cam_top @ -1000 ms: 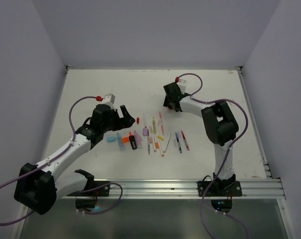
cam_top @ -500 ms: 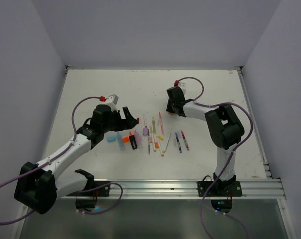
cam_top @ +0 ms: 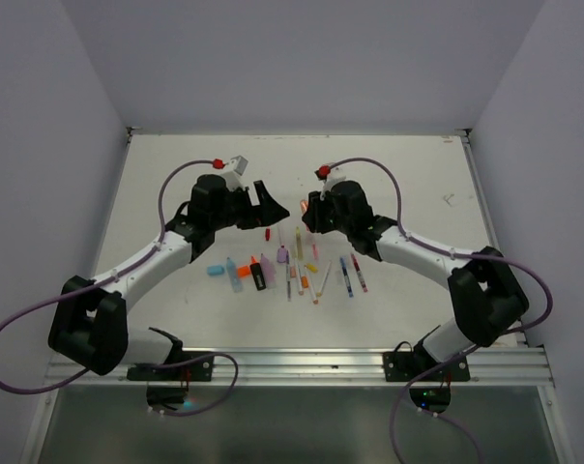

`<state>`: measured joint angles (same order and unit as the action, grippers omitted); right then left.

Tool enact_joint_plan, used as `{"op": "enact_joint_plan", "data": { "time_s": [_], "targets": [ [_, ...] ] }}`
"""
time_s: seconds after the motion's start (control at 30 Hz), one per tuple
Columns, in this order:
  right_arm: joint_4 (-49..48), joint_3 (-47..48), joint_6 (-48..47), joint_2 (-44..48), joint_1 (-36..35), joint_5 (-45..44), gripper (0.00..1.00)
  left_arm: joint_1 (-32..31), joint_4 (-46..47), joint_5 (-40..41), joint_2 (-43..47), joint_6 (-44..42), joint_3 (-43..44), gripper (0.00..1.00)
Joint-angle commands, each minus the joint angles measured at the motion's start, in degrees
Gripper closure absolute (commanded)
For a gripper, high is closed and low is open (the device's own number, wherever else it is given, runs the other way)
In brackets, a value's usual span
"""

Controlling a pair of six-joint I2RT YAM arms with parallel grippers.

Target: Open the pen caps

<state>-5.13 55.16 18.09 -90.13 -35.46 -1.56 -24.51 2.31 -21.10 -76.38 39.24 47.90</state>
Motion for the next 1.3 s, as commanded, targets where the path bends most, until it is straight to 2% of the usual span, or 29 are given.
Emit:
{"op": "enact_joint_plan", "data": {
  "time_s": [0.0, 0.23, 0.53, 1.0, 1.17, 1.2, 1.27],
  "targets": [
    [-5.3, -2.4, -5.6, 5.2, -2.8, 6.7, 0.78, -0.2, 4.7, -4.7, -1.8, 2.8, 4.7, 0.12],
    [-8.1, -5.1, -6.5, 8.3, -4.4, 11.9, 0.78, -0.2, 4.3, -4.1, -4.4, 4.9, 6.9, 0.17],
    [-9.5, -5.4, -6.7, 8.3, -5.1, 13.5, 0.78, -0.4, 3.1, -3.2, -7.8, 5.2, 6.5, 0.38],
    [-10.2, -5.6, -7.1, 8.1, -5.6, 13.3, 0.78, -1.1, 3.6, -5.6, -9.7, 5.8, 6.6, 0.64],
    [-11.0, -6.1, -6.6, 8.3, -5.6, 13.2, 0.78, -1.2, 3.9, -5.7, -9.1, 6.0, 5.3, 0.80],
    [-11.5, -6.3, -6.4, 8.3, -5.6, 13.2, 0.78, -1.2, 4.3, -5.7, -8.6, 5.9, 4.9, 0.88],
    [-11.6, -6.4, -5.9, 8.6, -5.6, 13.8, 0.77, -1.2, 5.6, -5.9, -7.9, 5.2, 4.1, 0.94]
  ]
}}
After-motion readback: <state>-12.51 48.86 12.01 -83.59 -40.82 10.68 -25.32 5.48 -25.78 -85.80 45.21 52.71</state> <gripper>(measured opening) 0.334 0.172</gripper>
